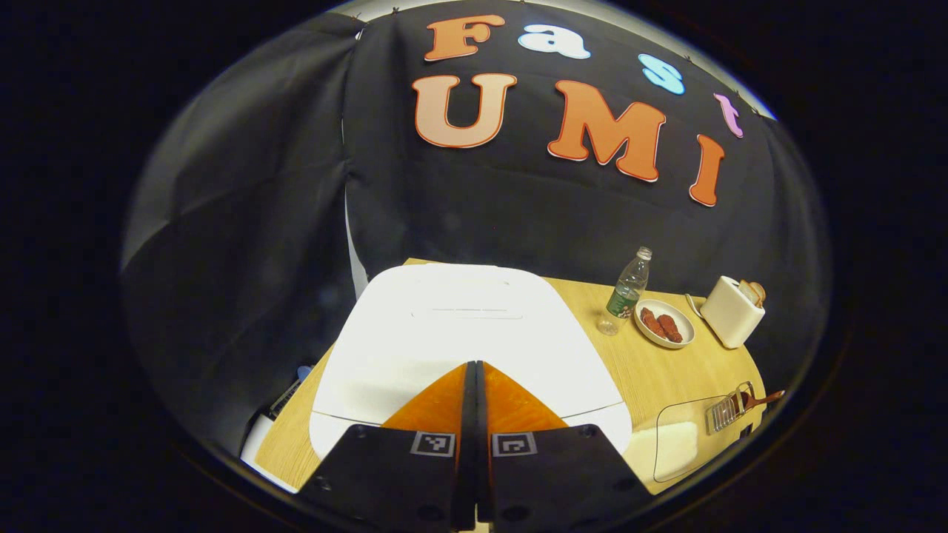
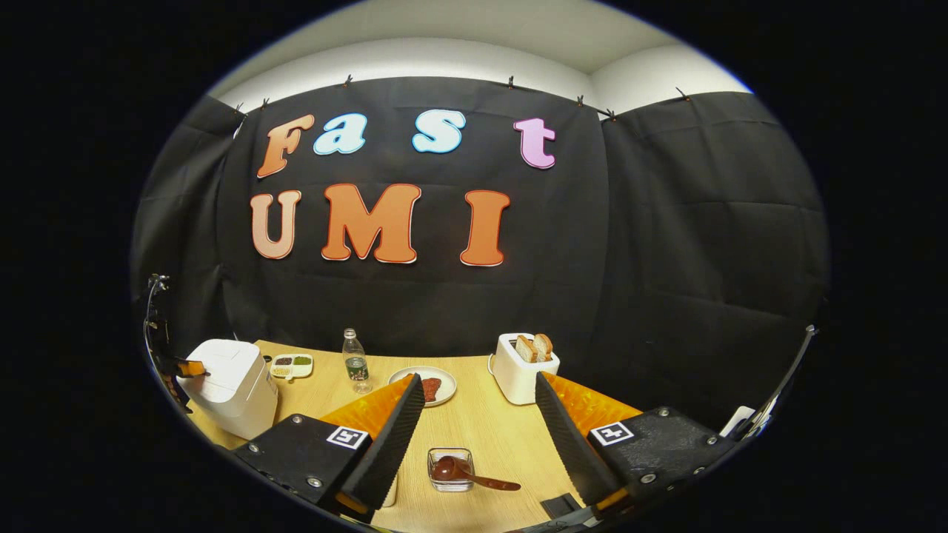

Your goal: Close the left gripper, press the button to open the rice cooker; take a wooden spoon from the chopstick holder with the right hand, scoop a spoonful of rice and pour it into the rice cooker, then put the wooden spoon back into the chopstick holder.

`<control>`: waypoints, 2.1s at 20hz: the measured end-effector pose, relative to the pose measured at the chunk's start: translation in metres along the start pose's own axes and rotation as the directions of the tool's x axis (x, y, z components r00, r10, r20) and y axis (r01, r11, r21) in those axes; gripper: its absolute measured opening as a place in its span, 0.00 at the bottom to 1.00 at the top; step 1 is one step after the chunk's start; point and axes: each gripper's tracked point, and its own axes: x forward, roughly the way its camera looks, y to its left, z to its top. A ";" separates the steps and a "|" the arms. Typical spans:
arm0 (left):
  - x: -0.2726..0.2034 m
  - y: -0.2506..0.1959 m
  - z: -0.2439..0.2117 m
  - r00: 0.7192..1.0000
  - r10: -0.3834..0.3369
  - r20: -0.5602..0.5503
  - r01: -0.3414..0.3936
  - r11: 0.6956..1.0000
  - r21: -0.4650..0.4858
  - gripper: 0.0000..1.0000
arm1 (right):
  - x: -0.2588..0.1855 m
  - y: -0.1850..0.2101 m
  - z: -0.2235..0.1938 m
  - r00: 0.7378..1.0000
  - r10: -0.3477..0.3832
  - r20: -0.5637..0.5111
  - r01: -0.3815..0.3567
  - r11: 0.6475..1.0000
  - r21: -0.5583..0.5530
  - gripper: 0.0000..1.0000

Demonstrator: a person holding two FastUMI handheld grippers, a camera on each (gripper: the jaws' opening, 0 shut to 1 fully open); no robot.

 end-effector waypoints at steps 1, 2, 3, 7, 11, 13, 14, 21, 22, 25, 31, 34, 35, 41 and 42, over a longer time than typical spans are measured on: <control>0.000 0.000 0.000 1.000 -0.001 -0.007 0.001 1.000 0.011 0.05 | 0.001 0.000 -0.003 1.000 0.000 -0.004 0.000 1.000 0.004 0.93; 0.001 -0.001 -0.001 1.000 0.000 -0.014 0.000 1.000 0.018 0.05 | 0.002 0.000 -0.004 1.000 0.003 -0.007 -0.002 1.000 0.010 0.94; -0.001 0.000 -0.001 1.000 0.005 -0.010 -0.004 1.000 0.013 0.05 | 0.002 0.002 -0.006 1.000 0.007 -0.012 -0.007 1.000 0.014 0.94; 0.000 -0.001 -0.012 0.999 0.027 -0.036 -0.026 0.999 0.027 0.05 | 0.002 0.000 -0.007 1.000 0.014 -0.012 -0.014 1.000 0.001 0.94; -0.006 -0.003 -0.004 0.999 0.035 0.002 -0.035 0.999 0.029 0.05 | 0.001 -0.003 -0.008 1.000 0.017 -0.014 -0.016 1.000 0.026 0.94; -0.014 -0.006 0.006 0.999 0.039 0.028 -0.040 0.998 0.046 0.05 | 0.000 -0.008 -0.007 1.000 0.006 -0.006 -0.005 1.000 0.029 0.94; -0.020 -0.007 0.017 0.998 0.041 0.056 -0.044 0.998 0.047 0.05 | -0.001 -0.011 -0.006 1.000 0.002 -0.003 -0.002 0.999 0.032 0.94; -0.082 -0.022 0.099 0.965 0.026 0.260 -0.020 0.999 -0.027 0.05 | 0.000 -0.019 -0.012 1.000 -0.002 -0.005 0.003 0.999 0.044 0.94; -0.091 -0.024 0.106 0.959 0.025 0.281 -0.017 0.999 -0.031 0.05 | 0.000 -0.021 -0.013 1.000 -0.003 -0.005 0.004 0.999 0.047 0.94; -0.122 -0.034 0.121 0.941 0.005 0.339 0.009 0.999 -0.041 0.05 | 0.003 -0.024 -0.015 1.000 -0.006 -0.004 0.006 0.998 0.058 0.94; -0.157 -0.049 0.135 0.914 -0.004 0.405 0.033 0.997 -0.066 0.05 | 0.015 -0.033 -0.042 1.000 -0.017 -0.008 0.017 0.994 0.103 0.94; -0.164 -0.042 0.136 0.908 0.031 0.419 -0.002 0.998 -0.069 0.06 | 0.022 -0.039 -0.061 0.999 -0.029 -0.022 0.031 0.991 0.133 0.94; -0.169 -0.042 0.135 0.905 0.038 0.424 -0.006 0.997 -0.075 0.05 | 0.025 -0.042 -0.070 0.999 -0.033 -0.030 0.037 0.989 0.143 0.94; -0.179 -0.043 0.137 0.900 0.051 0.434 -0.009 0.995 -0.097 0.35 | 0.038 -0.050 -0.128 0.993 -0.061 -0.102 0.078 0.981 0.175 0.94; -0.182 -0.043 0.138 0.897 0.055 0.439 -0.012 0.995 -0.101 0.34 | 0.040 -0.048 -0.138 0.991 -0.057 -0.121 0.079 0.981 0.178 0.94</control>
